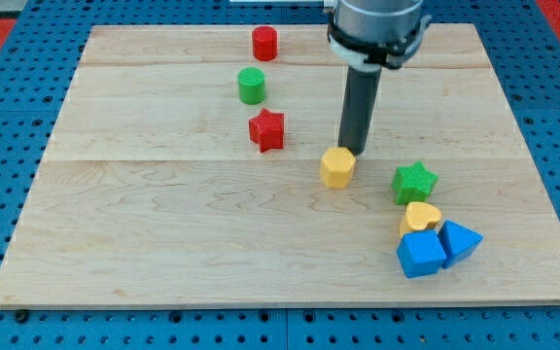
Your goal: Move green star into the yellow heart
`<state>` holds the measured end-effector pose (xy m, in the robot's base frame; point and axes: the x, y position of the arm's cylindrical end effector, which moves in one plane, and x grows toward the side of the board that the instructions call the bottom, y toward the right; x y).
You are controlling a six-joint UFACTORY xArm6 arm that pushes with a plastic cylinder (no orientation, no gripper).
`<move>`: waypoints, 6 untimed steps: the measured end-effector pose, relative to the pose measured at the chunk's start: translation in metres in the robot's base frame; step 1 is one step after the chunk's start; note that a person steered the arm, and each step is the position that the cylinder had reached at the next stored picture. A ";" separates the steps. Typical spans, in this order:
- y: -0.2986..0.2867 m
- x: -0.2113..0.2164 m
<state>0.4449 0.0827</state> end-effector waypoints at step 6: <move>0.066 -0.003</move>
